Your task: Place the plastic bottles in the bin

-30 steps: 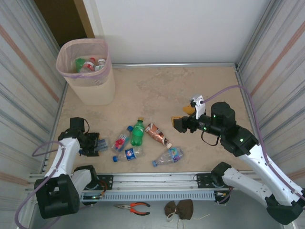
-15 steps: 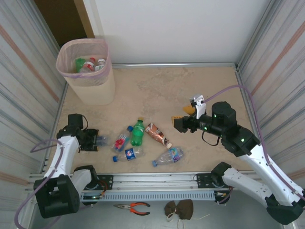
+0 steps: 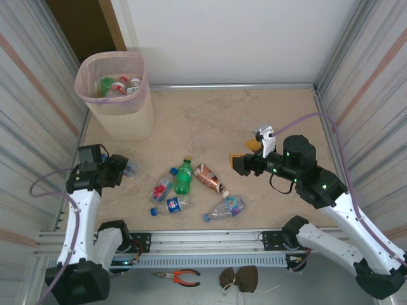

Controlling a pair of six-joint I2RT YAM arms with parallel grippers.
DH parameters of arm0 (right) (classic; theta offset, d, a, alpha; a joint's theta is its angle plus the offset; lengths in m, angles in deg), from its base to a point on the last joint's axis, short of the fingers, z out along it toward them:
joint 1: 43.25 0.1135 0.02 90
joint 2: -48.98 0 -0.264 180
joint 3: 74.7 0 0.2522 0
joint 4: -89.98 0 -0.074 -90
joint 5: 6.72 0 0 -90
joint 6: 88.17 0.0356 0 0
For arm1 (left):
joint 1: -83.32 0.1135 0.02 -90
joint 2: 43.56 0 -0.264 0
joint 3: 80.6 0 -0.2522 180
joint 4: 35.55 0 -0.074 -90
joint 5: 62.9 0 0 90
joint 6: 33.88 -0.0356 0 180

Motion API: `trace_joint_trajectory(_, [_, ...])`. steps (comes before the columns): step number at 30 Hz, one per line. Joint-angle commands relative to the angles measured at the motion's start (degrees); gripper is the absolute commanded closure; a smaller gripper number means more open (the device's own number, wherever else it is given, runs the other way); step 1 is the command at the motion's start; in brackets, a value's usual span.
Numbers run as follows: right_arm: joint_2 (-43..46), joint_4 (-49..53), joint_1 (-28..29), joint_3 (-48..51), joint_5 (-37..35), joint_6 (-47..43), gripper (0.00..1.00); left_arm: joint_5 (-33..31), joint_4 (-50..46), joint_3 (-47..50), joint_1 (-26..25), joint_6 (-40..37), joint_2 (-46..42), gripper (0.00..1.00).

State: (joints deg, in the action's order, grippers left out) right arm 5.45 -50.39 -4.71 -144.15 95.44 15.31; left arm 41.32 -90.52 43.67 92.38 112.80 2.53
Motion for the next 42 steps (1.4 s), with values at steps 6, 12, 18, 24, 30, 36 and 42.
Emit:
trace_joint_trajectory(6, [-1.0,0.1,-0.1,-3.3,0.0,-0.7,0.2,8.2,8.6,-7.3,0.4,-23.0,-7.3,0.52])
trace_joint_trajectory(12, [-1.5,-0.2,-0.1,-3.8,0.1,-1.2,0.2,11.5,7.4,-18.5,0.3,-35.4,-2.9,0.55])
trace_joint_trajectory(18, [-2.4,-0.2,-0.1,-4.7,0.4,-1.9,0.2,13.1,5.0,-32.0,0.3,-45.1,7.3,0.58])
trace_joint_trajectory(24, [-3.2,0.0,0.0,-5.7,0.8,-2.1,0.2,10.1,-0.3,-48.4,0.2,-52.0,20.7,0.62])
trace_joint_trajectory(30, [-3.7,0.2,-0.1,-6.6,0.8,-2.3,0.2,5.8,-7.3,-66.1,-0.7,-58.4,35.3,0.64])
trace_joint_trajectory(36, [-4.1,0.2,-0.1,-6.9,0.9,-2.3,0.2,3.8,-12.8,-82.9,-0.7,-62.6,49.5,0.64])
trace_joint_trajectory(42, [-4.0,0.1,0.0,-6.2,0.4,-2.3,0.2,0.2,-18.1,-95.7,-0.9,-65.2,60.6,0.64])
